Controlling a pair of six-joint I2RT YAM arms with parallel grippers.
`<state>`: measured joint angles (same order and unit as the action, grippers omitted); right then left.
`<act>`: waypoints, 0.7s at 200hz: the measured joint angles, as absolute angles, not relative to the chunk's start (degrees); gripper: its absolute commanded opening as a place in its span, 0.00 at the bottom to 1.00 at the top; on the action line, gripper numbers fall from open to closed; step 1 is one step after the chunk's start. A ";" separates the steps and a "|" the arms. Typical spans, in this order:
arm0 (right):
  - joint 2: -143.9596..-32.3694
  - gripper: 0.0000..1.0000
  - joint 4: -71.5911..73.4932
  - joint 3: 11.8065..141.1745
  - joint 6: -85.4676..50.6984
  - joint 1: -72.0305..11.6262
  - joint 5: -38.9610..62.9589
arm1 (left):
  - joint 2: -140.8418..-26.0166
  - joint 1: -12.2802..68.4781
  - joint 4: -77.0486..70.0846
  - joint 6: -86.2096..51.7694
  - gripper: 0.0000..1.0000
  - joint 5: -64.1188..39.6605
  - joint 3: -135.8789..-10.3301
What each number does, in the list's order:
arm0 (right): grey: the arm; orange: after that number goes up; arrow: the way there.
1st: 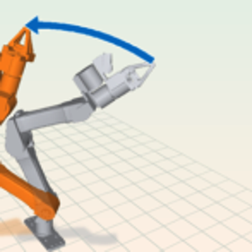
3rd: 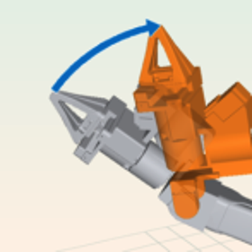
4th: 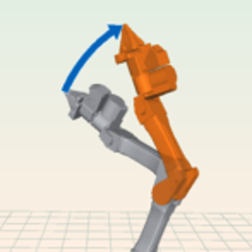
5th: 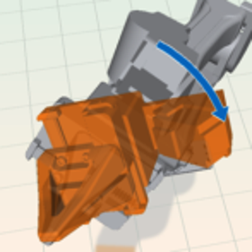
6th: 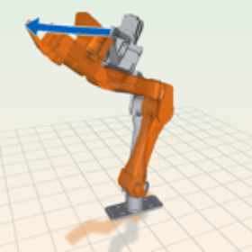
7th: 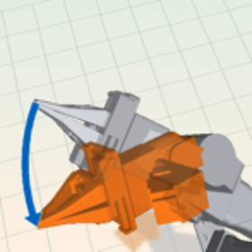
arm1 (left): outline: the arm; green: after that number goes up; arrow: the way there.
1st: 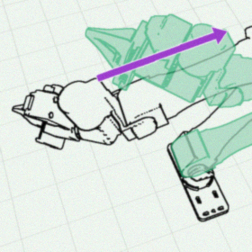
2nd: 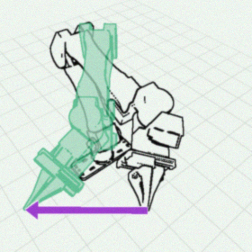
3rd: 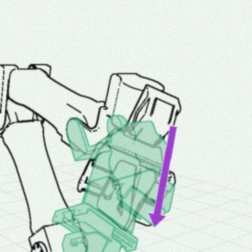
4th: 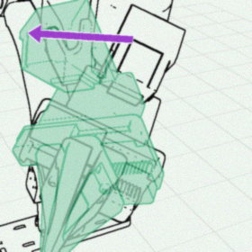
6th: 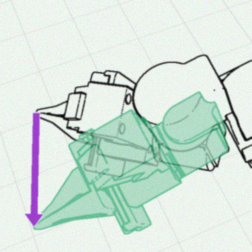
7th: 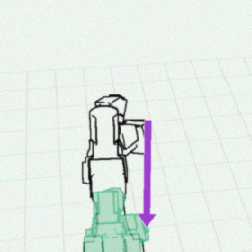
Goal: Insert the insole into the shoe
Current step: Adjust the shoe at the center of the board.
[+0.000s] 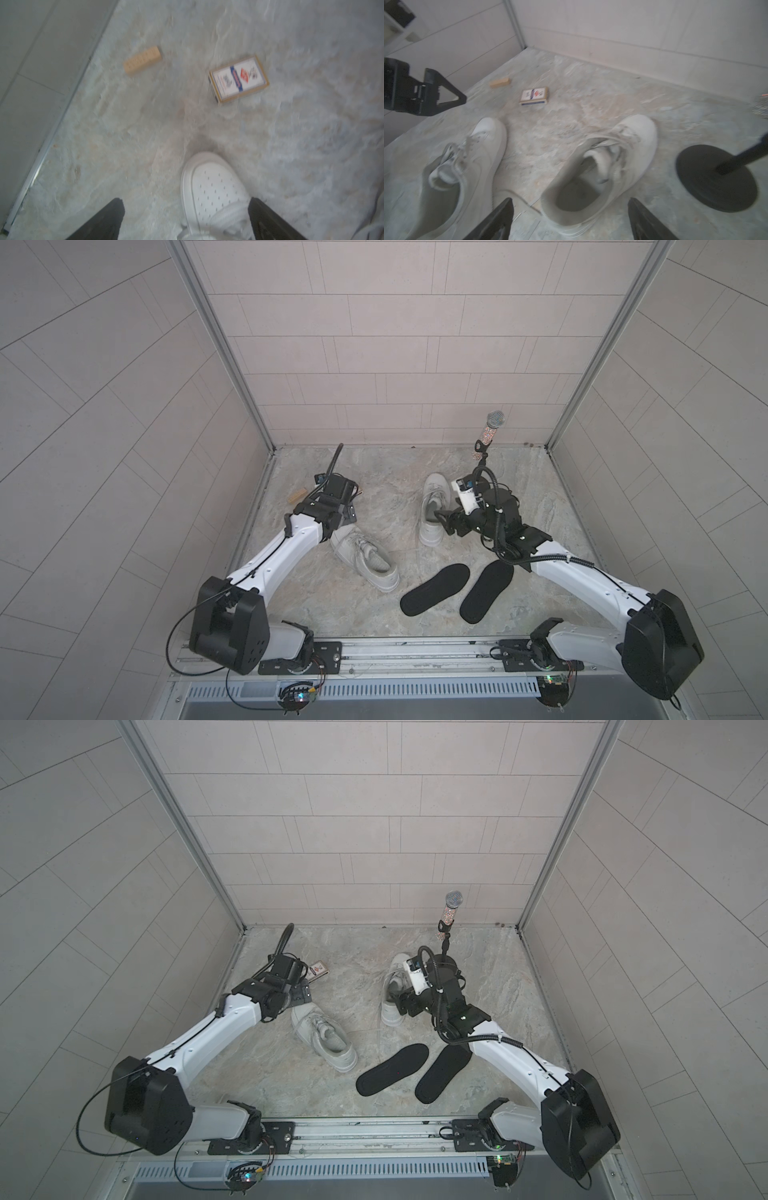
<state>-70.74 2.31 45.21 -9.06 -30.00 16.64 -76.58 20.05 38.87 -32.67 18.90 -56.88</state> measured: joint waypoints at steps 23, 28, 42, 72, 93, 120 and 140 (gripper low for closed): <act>-74.00 0.84 -1.85 46.33 -8.91 -34.39 18.41 | -71.75 20.34 44.03 -34.17 0.98 15.27 -52.38; -74.61 0.83 -2.57 46.50 -8.88 -35.29 18.74 | -70.83 20.47 44.93 -34.41 0.98 14.59 -51.94; -76.49 0.82 -3.75 47.07 -8.93 -38.04 19.75 | -68.60 21.21 46.83 -35.24 0.98 13.21 -51.37; -82.02 0.78 -3.68 49.82 -9.50 -43.42 21.04 | -64.29 25.34 49.43 -38.24 0.98 10.96 -50.26; -86.83 0.76 -3.57 53.43 -9.89 -45.30 21.47 | -62.63 28.60 50.59 -41.43 0.98 9.85 -49.04; -90.96 0.76 -3.01 56.77 -10.66 -45.76 21.78 | -62.30 31.27 50.74 -45.06 0.98 8.14 -48.31; -93.01 0.74 -2.83 58.85 -11.07 -45.74 22.26 | -62.35 32.45 49.91 -47.40 0.98 7.46 -48.18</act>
